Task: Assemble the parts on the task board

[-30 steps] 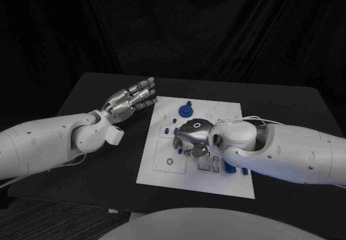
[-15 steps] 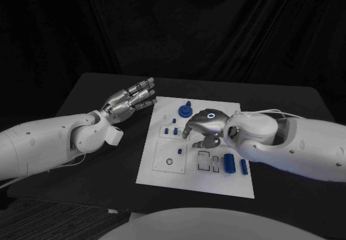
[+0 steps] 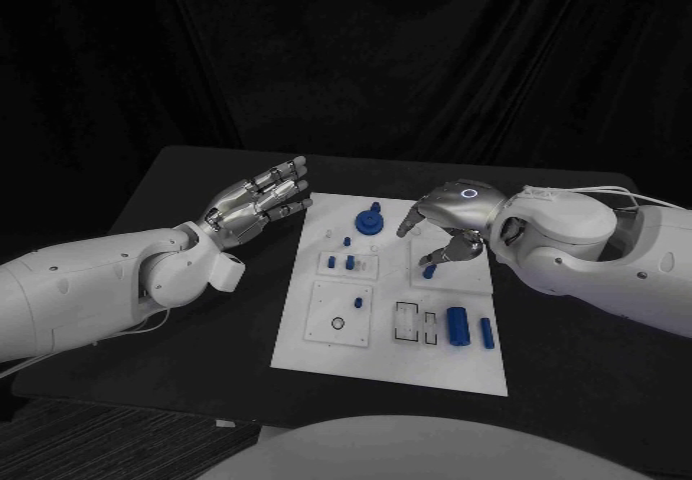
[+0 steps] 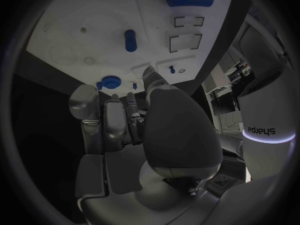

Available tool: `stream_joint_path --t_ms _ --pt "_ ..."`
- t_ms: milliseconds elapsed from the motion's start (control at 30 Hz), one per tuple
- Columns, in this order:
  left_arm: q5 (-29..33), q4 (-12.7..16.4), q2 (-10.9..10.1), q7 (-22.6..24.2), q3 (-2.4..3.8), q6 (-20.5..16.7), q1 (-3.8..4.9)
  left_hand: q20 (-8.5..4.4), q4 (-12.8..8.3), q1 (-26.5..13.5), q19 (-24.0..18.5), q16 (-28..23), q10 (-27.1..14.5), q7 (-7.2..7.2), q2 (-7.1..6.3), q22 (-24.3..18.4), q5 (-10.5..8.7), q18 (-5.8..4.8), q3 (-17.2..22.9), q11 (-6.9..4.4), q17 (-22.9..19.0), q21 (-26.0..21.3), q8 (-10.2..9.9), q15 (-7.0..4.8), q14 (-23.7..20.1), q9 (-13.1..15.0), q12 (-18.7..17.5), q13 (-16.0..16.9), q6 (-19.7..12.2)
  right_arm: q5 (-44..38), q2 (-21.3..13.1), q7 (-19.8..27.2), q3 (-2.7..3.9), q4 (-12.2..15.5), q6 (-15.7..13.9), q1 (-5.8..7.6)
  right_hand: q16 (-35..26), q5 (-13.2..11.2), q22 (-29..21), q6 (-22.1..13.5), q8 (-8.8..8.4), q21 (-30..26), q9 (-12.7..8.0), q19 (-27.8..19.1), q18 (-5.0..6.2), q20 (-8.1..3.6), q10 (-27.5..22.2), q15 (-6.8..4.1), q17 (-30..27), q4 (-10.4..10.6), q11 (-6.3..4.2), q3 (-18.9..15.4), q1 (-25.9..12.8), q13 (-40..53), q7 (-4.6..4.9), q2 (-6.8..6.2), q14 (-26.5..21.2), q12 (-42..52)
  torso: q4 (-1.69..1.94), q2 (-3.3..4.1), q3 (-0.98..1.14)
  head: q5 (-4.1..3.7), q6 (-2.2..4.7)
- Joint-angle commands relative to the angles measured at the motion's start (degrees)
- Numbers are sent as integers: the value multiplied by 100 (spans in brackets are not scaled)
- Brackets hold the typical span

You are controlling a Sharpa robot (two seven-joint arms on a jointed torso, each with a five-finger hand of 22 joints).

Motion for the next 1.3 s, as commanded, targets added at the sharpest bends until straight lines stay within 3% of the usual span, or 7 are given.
stream_joint_path --t_ms 33,567,633,767,967,1133,1300 --pt "35 14 3 75 6 26 -9 14 -39 24 16 30 -29 50 42 5 33 64 -7 5 6 25 22 44 7 5 26 7 6 -17 -25 -328 0 -60 357 -74 31 22 627 13 8 12 -9 50 -33 -13 4 -3 5 5 -16 0 53 -7 32 24 50 -6 4 2 2 6 -1" --pt "35 -22 14 73 6 30 -24 23 -61 46 27 51 -26 58 51 14 54 63 1 17 13 29 24 50 25 6 35 9 15 -17 28 -183 -1 -333 307 -417 42 38 646 299 117 -11 7 93 -37 -45 564 -36 21 -47 -63 157 63 22 204 257 73 257 2 0 2 16 -1" --pt "35 -27 15 72 6 31 -25 23 -61 46 27 51 -26 58 51 14 54 63 1 17 13 29 24 50 25 6 35 9 15 -17 35 -146 -1 -350 281 -437 54 275 655 466 193 0 47 104 -40 -52 727 -48 37 -119 -77 228 157 44 271 336 79 331 -1 -1 0 10 -1" --pt "35 -43 24 70 6 37 -28 25 -64 50 30 58 -27 59 53 17 56 63 2 18 15 31 25 51 31 7 36 8 19 -17 55 -64 -1 -381 206 -484 60 677 665 684 280 7 131 118 -44 -72 1018 -68 47 -278 -105 319 251 88 269 427 84 441 -2 0 1 9 -1" --pt "35 -48 30 66 6 37 -31 27 -73 59 34 67 -27 61 62 17 64 63 7 21 17 32 24 55 39 6 40 9 19 -17 67 97 -1 -398 -11 -536 88 1185 696 1066 442 97 322 155 -58 -107 1473 -105 87 -512 -169 593 376 118 345 533 101 513 2 1 2 14 -1" --pt "35 -59 32 54 6 34 -33 29 -79 66 37 74 -24 62 71 19 69 63 12 23 19 33 25 57 46 7 45 10 23 -17 52 193 -1 -398 -149 -555 89 1265 707 1206 505 133 427 165 -65 -134 1779 -130 92 -593 -233 787 402 111 406 537 105 514 -1 -2 2 22 -1" --pt "35 -71 39 40 6 38 -36 31 -92 80 42 80 -13 64 82 20 76 62 20 30 20 35 24 60 51 6 60 13 21 -17 38 228 -1 -385 -171 -561 84 1227 712 1196 491 155 469 168 -73 -123 1919 -104 87 -621 -240 868 361 99 406 498 104 488 -1 0 1 20 -1"
